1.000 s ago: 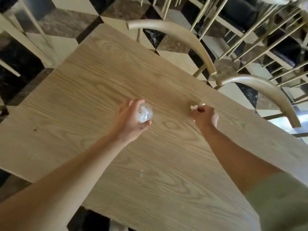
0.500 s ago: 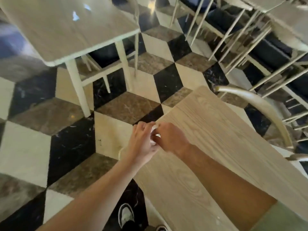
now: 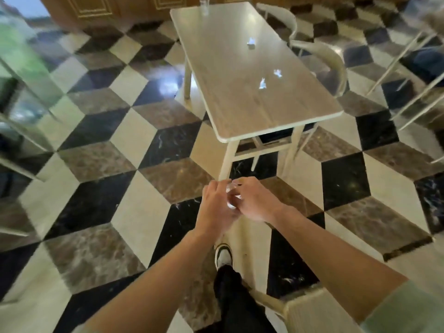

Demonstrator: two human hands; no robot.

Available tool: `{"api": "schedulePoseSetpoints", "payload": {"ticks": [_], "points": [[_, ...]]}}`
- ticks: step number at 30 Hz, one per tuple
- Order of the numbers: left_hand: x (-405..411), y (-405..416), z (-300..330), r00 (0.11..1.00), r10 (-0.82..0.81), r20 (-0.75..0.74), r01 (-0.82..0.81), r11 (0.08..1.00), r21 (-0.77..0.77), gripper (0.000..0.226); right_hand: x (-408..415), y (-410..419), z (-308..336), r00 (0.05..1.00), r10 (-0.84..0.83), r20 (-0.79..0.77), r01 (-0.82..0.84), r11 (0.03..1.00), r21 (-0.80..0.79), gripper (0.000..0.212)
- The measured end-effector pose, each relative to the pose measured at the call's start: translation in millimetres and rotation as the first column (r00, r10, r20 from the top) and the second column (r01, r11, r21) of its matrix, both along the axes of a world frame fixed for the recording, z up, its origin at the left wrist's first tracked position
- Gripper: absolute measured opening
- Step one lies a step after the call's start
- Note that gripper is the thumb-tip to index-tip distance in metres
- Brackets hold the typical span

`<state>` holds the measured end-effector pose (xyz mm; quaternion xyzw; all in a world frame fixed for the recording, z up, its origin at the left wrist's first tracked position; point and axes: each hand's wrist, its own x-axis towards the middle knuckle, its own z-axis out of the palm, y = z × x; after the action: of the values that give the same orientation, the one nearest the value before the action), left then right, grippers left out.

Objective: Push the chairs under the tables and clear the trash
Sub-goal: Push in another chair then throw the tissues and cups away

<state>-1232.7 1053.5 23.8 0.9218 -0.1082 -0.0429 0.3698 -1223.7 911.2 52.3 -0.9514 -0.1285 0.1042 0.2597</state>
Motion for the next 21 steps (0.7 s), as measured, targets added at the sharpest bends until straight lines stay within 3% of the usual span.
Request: {"api": "schedulePoseSetpoints", "payload": {"ticks": [2,5,8,10,13,15,17,19,21], "points": [[44,7,-2,1.000,-0.019,0.022,0.017,0.998,0.063,0.058,47,-1,-10,1.000,0.001,-0.024,0.000,0.999,0.052,0.022],[113,17,3,0.996,0.081,-0.039,-0.078,0.995,0.061,0.054,120,-4,-17,0.994,-0.107,-0.001,0.106,0.985,0.136,0.024],[159,28,14,0.989,0.064,-0.132,-0.050,0.993,0.107,0.056,169,6,-13,0.977,0.038,-0.209,-0.002,0.986,0.169,0.029],[205,37,19,0.993,0.038,-0.115,-0.024,0.992,0.123,0.054,210,19,-7,0.939,0.145,-0.312,-0.107,0.985,0.137,0.033],[270,52,24,0.993,0.015,-0.114,0.008,0.980,0.200,0.060,270,38,-1,0.912,0.165,-0.375,-0.094,0.975,0.200,0.037],[313,67,19,0.991,0.043,-0.125,-0.020,0.983,0.181,0.057,312,48,0,0.907,0.166,-0.388,-0.093,0.975,0.201,0.050],[354,79,9,0.984,0.083,-0.161,-0.057,0.985,0.160,0.055,352,51,-1,0.928,0.149,-0.341,-0.083,0.976,0.199,0.054],[401,90,1,0.979,0.068,-0.193,-0.043,0.990,0.133,0.056,395,50,-6,0.953,0.080,-0.291,-0.019,0.978,0.206,0.043],[458,97,-12,0.974,0.003,-0.228,0.021,0.995,0.099,0.059,441,40,-13,0.955,-0.151,-0.254,0.205,0.958,0.200,0.035]]}}
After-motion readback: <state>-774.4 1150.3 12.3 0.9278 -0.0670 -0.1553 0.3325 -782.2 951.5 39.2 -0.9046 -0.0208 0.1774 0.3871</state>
